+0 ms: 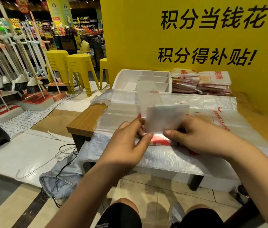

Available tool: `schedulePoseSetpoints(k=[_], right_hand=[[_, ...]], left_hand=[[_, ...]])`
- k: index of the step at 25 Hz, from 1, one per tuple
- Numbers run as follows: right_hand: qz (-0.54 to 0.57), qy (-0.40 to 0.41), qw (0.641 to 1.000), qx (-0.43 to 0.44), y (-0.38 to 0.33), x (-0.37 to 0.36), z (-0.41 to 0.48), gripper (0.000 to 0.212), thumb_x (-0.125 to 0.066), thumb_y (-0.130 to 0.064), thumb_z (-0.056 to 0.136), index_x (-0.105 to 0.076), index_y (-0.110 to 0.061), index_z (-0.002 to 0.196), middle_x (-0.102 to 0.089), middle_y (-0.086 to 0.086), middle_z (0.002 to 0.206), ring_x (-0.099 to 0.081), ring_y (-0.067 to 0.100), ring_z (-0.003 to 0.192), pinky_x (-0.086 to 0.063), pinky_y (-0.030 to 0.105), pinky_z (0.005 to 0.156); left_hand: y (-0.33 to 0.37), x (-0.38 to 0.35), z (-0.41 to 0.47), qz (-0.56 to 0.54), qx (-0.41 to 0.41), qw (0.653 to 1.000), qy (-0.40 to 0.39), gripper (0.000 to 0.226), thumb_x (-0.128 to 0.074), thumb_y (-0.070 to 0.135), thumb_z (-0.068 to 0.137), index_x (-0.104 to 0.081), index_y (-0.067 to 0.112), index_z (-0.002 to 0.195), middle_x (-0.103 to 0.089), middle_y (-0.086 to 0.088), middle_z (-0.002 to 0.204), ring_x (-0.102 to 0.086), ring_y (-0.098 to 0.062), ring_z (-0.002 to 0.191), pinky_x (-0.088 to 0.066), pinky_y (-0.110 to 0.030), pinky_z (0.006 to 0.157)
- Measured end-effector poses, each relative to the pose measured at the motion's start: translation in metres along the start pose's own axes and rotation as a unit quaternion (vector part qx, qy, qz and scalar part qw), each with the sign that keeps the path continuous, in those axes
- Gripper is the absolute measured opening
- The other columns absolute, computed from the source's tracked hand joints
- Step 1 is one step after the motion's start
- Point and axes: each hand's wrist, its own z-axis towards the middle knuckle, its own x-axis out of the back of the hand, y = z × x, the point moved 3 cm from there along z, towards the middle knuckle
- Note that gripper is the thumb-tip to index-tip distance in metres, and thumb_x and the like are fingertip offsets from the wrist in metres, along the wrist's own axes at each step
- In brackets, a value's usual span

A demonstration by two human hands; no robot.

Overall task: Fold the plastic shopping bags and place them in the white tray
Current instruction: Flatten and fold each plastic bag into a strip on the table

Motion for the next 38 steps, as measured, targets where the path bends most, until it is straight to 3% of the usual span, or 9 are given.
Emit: schedulePoseSetpoints(k=[3, 6, 9, 14, 19, 23, 28, 33, 38], right_hand=[[0.006, 0.039, 0.999, -0.036, -0.001, -0.004, 0.005, 0.016, -0.055, -0.048, 0.097, -0.051, -0.032, 0.098, -0.067, -0.011, 0.078, -0.059, 0.002, 0.066, -0.037, 0.022, 0.054], [0.008, 0.061, 0.996, -0.063, -0.007, -0.01, 0.008, 0.033, -0.053, -0.043, 0.099, -0.048, -0.027, 0.128, -0.068, -0.006, 0.106, -0.062, 0.012, 0.088, -0.039, 0.024, 0.06], [-0.049, 0.103, 0.99, -0.085, -0.012, -0.017, 0.012, 0.031, -0.049, -0.037, 0.1, -0.048, -0.018, 0.124, -0.066, 0.006, 0.113, -0.06, 0.028, 0.097, -0.048, 0.035, 0.075], [-0.169, 0.153, 0.968, -0.108, -0.027, -0.024, 0.01, 0.016, -0.043, -0.029, 0.099, -0.047, -0.015, 0.107, -0.063, 0.012, 0.097, -0.049, 0.031, 0.076, -0.033, 0.034, 0.061], [-0.319, 0.158, 0.93, -0.094, -0.03, -0.024, 0.013, 0.038, -0.044, -0.034, 0.097, -0.046, -0.014, 0.129, -0.052, 0.011, 0.126, -0.055, 0.032, 0.112, -0.037, 0.037, 0.074], [-0.295, 0.06, 0.953, 0.042, -0.007, -0.023, 0.026, 0.056, -0.031, -0.04, 0.102, -0.026, -0.023, 0.155, -0.02, -0.001, 0.164, -0.017, 0.018, 0.15, -0.018, 0.037, 0.121], [-0.237, -0.034, 0.969, 0.058, 0.016, -0.02, 0.034, 0.069, -0.019, -0.064, 0.097, -0.014, -0.031, 0.158, -0.008, -0.012, 0.166, -0.004, 0.005, 0.151, -0.009, 0.033, 0.124], [-0.196, -0.119, 0.971, 0.062, 0.038, 0.003, 0.027, 0.091, -0.022, -0.09, 0.078, -0.002, -0.047, 0.155, 0.009, -0.026, 0.161, 0.01, -0.01, 0.146, 0.005, 0.019, 0.118], [-0.188, -0.14, 0.971, 0.052, 0.041, 0.004, 0.034, 0.096, -0.034, -0.088, 0.073, -0.003, -0.049, 0.155, 0.007, -0.03, 0.159, 0.007, -0.006, 0.147, 0.002, 0.027, 0.123]], left_hand=[[0.003, -0.004, 0.0, 0.016, 0.047, 0.998, 0.035, 0.036, -0.052, 0.042, 0.098, -0.043, 0.038, 0.133, -0.051, 0.015, 0.093, -0.047, -0.006, 0.1, -0.039, -0.025, 0.08], [0.012, -0.008, 0.0, 0.096, 0.037, 0.993, 0.054, 0.051, -0.047, 0.036, 0.101, -0.031, 0.029, 0.148, -0.051, 0.014, 0.096, -0.039, -0.009, 0.106, -0.031, -0.031, 0.097], [0.015, -0.01, 0.004, 0.173, 0.022, 0.984, 0.039, 0.042, -0.041, 0.033, 0.103, -0.043, 0.025, 0.144, -0.061, 0.005, 0.108, -0.041, -0.015, 0.111, -0.026, -0.032, 0.102], [0.017, -0.009, 0.012, 0.227, 0.014, 0.974, 0.0, 0.035, -0.037, 0.031, 0.104, -0.059, 0.026, 0.131, -0.064, 0.004, 0.109, -0.043, -0.019, 0.11, -0.025, -0.034, 0.105], [0.012, -0.006, 0.017, 0.29, -0.01, 0.957, -0.01, 0.038, -0.033, 0.038, 0.098, -0.062, 0.027, 0.12, -0.055, 0.001, 0.112, -0.038, -0.022, 0.117, -0.018, -0.039, 0.113], [-0.001, -0.006, 0.031, 0.254, -0.073, 0.959, -0.102, 0.028, -0.034, 0.038, 0.1, -0.047, 0.024, 0.121, -0.026, -0.003, 0.161, -0.007, -0.015, 0.15, 0.0, -0.039, 0.124], [-0.014, 0.003, 0.044, 0.233, -0.067, 0.952, -0.185, 0.044, -0.035, 0.061, 0.097, -0.038, 0.03, 0.128, -0.039, 0.005, 0.151, -0.026, -0.01, 0.14, -0.012, -0.033, 0.12], [-0.02, 0.011, 0.047, 0.259, -0.058, 0.935, -0.237, 0.089, -0.03, 0.082, 0.08, -0.022, 0.032, 0.154, -0.021, 0.009, 0.162, -0.014, -0.008, 0.147, -0.011, -0.031, 0.12], [-0.027, 0.01, 0.052, 0.235, -0.051, 0.936, -0.256, 0.092, -0.039, 0.087, 0.077, -0.022, 0.035, 0.152, -0.019, 0.01, 0.162, -0.013, -0.011, 0.149, -0.018, -0.036, 0.122]])
